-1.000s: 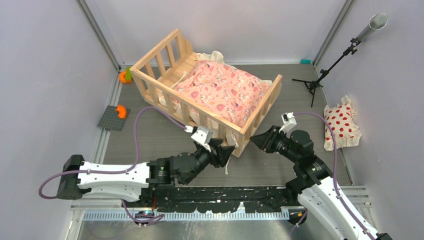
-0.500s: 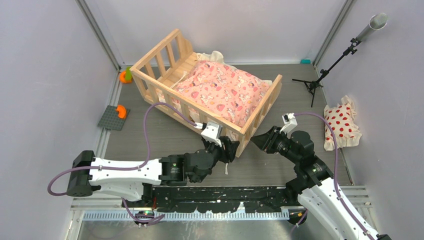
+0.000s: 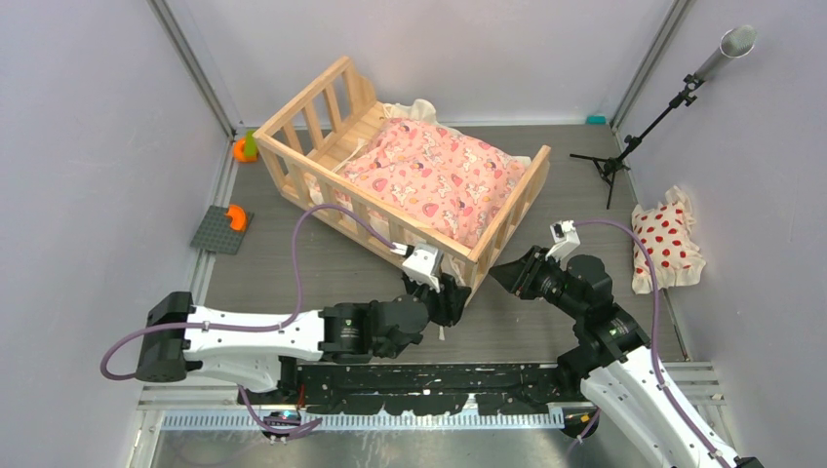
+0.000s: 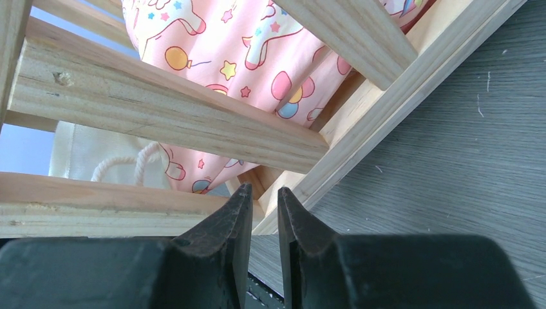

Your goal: Set up the pet bed

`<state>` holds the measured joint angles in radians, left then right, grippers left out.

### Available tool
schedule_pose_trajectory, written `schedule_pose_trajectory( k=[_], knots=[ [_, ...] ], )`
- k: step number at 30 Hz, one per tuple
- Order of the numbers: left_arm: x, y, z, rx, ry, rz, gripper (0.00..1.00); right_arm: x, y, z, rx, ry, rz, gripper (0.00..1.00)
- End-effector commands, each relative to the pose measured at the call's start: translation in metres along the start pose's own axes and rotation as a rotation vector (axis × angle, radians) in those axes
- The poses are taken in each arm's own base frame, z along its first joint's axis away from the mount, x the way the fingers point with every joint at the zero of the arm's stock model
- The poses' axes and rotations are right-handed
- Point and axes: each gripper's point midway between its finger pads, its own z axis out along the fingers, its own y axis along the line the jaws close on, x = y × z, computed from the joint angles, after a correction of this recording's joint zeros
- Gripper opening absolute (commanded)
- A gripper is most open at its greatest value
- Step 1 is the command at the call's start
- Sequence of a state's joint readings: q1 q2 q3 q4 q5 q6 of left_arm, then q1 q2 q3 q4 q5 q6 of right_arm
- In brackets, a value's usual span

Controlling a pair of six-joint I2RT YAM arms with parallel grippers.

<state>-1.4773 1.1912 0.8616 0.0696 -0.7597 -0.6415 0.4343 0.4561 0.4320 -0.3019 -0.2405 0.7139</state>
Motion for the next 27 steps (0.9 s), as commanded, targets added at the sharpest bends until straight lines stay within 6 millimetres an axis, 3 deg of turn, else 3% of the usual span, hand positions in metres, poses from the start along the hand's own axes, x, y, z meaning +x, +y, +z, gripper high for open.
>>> schedule_pose_trajectory(
  k=[1,15,27],
  knots=[
    [-0.001,-0.002,0.005,-0.025,-0.016,-0.028,0.45,-0.012,0.009,-0.002,-0.023,-0.045,-0.004,0.27],
    [-0.002,-0.008,0.02,-0.046,-0.063,-0.025,0.43,-0.012,0.01,-0.003,-0.026,-0.042,-0.008,0.27],
    [-0.011,-0.007,0.021,-0.047,-0.103,-0.018,0.18,-0.009,0.005,-0.003,-0.014,-0.04,-0.009,0.27]
  ],
)
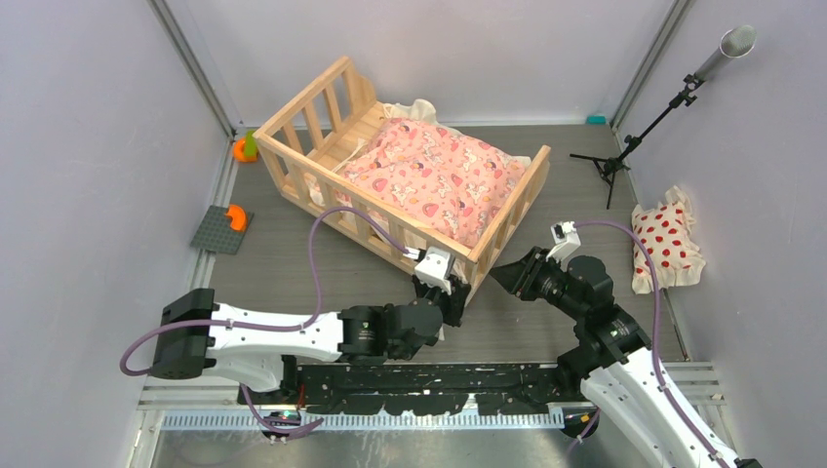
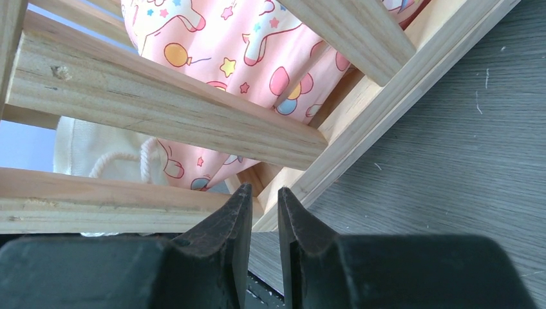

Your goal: Set up the pet bed

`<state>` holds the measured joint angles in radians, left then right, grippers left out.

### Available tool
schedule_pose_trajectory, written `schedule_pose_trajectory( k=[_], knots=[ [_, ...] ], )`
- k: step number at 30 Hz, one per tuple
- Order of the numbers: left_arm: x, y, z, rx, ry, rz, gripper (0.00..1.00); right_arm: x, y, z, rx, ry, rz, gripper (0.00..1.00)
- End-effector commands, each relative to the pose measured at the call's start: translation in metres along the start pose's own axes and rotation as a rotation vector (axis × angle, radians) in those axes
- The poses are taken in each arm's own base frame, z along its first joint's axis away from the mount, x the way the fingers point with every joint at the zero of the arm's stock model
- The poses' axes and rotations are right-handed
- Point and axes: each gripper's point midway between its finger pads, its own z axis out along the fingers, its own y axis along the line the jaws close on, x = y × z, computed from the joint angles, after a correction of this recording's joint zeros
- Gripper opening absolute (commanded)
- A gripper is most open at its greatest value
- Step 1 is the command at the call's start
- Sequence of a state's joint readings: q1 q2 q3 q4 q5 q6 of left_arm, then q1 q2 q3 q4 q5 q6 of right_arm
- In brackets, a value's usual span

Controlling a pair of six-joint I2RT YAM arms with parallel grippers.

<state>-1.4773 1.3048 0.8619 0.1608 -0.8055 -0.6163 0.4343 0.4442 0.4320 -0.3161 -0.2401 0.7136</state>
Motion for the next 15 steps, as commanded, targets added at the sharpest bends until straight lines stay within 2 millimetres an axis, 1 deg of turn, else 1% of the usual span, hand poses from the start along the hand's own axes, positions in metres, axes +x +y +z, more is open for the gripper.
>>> schedule_pose_trajectory(
  k=[1,4,5,8,11,15],
  knots=[
    [-0.031,-0.006,-0.001,-0.004,-0.09,-0.06,0.14,-0.01,0.005,-0.001,-0.016,-0.04,-0.009,0.27],
    [-0.031,-0.003,-0.003,-0.005,-0.091,-0.054,0.01,-0.01,0.006,-0.002,-0.018,-0.042,-0.01,0.27],
    [-0.031,-0.001,-0.004,-0.007,-0.089,-0.051,0.0,-0.011,0.006,-0.002,-0.018,-0.045,-0.011,0.27],
    [-0.025,0.006,-0.01,-0.001,-0.065,-0.041,0.0,-0.011,0.006,-0.001,-0.015,-0.045,-0.011,0.27],
    [-0.014,0.01,-0.021,0.041,-0.018,-0.032,0.0,-0.01,0.005,-0.001,-0.013,-0.043,-0.012,0.27],
    [0.006,0.025,-0.036,0.066,0.066,-0.014,0.0,-0.01,0.004,0.0,-0.009,-0.042,-0.013,0.27]
  ],
)
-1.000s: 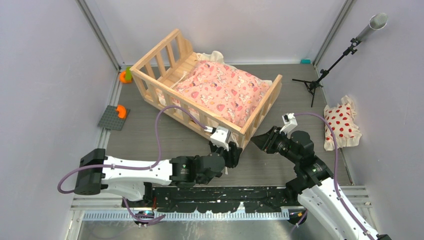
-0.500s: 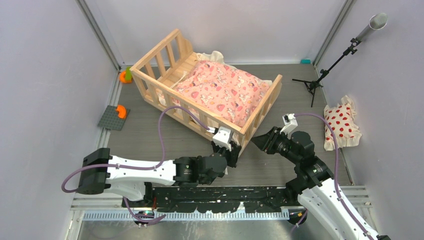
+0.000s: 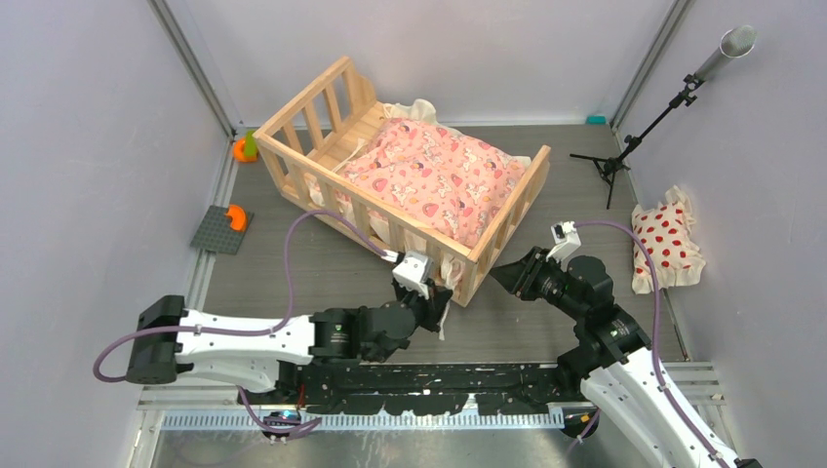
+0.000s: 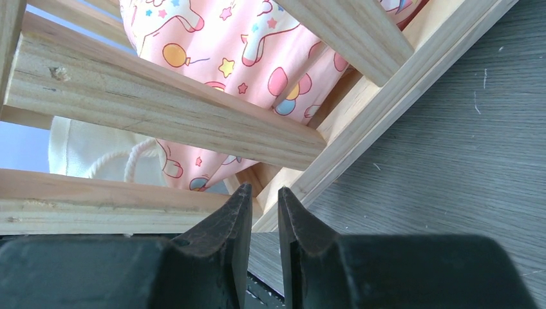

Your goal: Set up the pet bed

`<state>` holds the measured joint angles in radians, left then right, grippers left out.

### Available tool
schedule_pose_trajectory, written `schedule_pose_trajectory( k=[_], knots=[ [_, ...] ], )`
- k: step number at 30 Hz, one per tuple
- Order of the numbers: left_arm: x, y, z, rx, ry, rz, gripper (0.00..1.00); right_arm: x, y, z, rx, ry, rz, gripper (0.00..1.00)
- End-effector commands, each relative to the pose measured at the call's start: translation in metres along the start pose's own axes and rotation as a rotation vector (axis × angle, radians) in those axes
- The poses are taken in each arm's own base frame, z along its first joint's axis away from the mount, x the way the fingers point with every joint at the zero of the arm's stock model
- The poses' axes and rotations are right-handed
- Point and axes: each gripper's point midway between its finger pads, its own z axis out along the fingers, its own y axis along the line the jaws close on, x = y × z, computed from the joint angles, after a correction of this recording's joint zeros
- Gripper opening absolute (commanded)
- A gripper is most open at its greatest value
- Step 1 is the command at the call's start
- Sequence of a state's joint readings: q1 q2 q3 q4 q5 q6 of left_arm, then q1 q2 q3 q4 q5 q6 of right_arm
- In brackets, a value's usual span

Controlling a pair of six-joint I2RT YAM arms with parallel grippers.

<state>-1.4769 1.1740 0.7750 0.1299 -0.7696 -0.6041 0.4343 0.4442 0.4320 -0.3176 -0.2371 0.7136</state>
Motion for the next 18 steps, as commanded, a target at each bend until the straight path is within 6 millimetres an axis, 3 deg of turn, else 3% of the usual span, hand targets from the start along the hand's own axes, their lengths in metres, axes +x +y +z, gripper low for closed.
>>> schedule_pose_trajectory(
  k=[1,12,15,18],
  knots=[
    [0.014,0.012,-0.02,0.03,0.074,-0.017,0.0,-0.01,0.004,0.0,-0.01,-0.041,-0.015,0.27],
    [0.076,0.069,-0.06,-0.089,0.315,-0.036,0.0,-0.012,0.005,0.002,-0.001,-0.035,-0.022,0.27],
    [0.085,0.095,-0.076,-0.209,0.354,-0.101,0.0,-0.013,0.004,0.002,0.005,-0.036,-0.022,0.27],
    [0.082,0.119,-0.092,-0.321,0.336,-0.16,0.0,-0.014,0.003,0.003,0.013,-0.036,-0.021,0.27]
  ],
)
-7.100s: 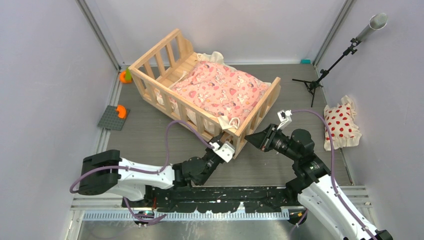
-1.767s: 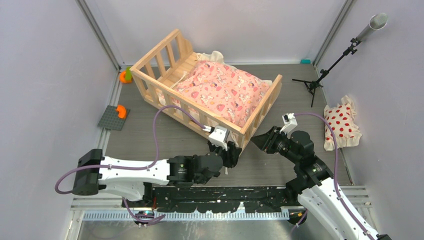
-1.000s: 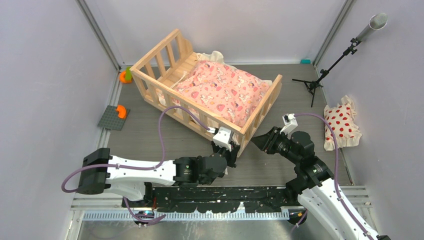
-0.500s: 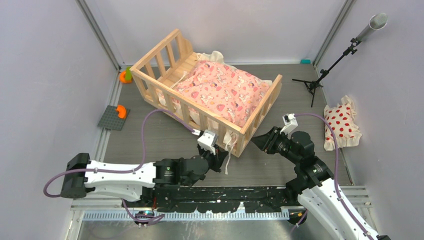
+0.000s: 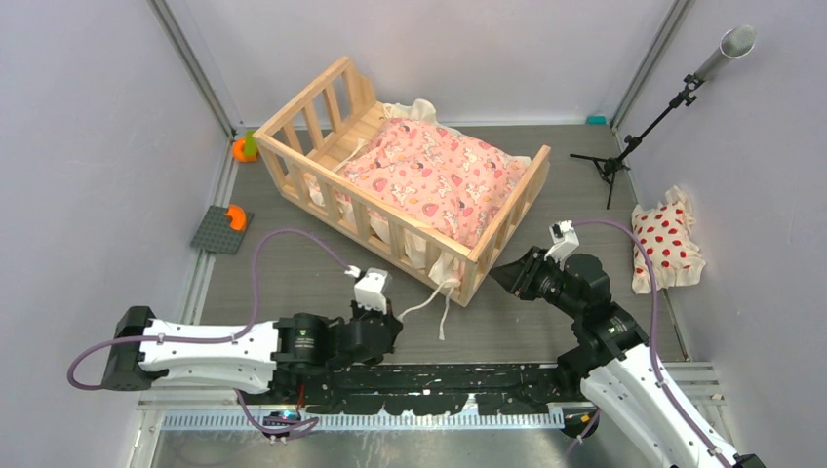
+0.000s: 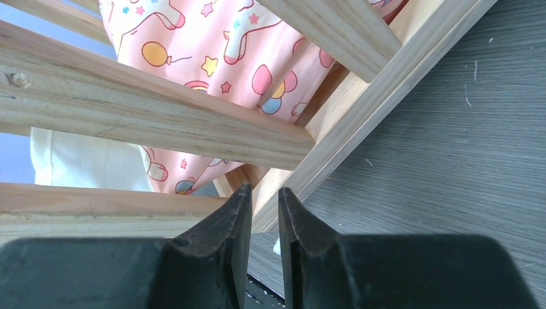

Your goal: Set up the pet bed

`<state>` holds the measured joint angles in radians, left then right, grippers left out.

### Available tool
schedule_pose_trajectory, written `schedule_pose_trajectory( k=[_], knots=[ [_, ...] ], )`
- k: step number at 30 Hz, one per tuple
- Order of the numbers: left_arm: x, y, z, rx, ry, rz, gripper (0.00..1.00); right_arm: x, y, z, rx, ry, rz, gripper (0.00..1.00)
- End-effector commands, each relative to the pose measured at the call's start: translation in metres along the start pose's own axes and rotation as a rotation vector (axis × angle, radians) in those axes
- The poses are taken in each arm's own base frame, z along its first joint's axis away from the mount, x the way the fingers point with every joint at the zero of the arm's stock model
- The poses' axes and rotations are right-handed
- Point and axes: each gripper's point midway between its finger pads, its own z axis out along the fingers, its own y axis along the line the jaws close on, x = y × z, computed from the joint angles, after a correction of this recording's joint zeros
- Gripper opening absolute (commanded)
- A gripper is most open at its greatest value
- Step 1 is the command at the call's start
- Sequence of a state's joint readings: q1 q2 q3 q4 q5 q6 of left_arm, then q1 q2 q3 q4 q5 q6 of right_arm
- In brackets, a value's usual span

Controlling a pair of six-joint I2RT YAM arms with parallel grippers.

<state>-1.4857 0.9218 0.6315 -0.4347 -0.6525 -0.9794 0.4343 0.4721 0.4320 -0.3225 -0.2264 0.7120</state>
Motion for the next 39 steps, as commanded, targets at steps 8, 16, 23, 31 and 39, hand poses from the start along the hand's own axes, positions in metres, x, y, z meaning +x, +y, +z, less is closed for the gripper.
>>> schedule_pose_trajectory(
  k=[8,16,23,31,39],
  knots=[
    [0.0,0.106,-0.045,-0.457,-0.068,-0.201,0.0,-0.018,0.007,0.002,0.003,-0.045,-0.026,0.27],
    [-0.017,0.1,-0.049,-0.494,-0.082,-0.105,0.12,-0.022,0.01,0.003,0.004,-0.046,-0.038,0.27],
    [-0.038,0.082,-0.056,-0.403,-0.083,-0.037,0.33,-0.027,0.014,0.004,0.009,-0.046,-0.022,0.32],
    [-0.061,0.033,-0.051,-0.11,-0.164,-0.009,0.53,-0.022,0.028,0.013,-0.021,0.014,0.179,0.51],
    [-0.075,-0.009,-0.04,0.021,-0.212,0.063,0.59,-0.02,0.051,0.011,-0.138,0.027,0.4,0.52]
  ],
)
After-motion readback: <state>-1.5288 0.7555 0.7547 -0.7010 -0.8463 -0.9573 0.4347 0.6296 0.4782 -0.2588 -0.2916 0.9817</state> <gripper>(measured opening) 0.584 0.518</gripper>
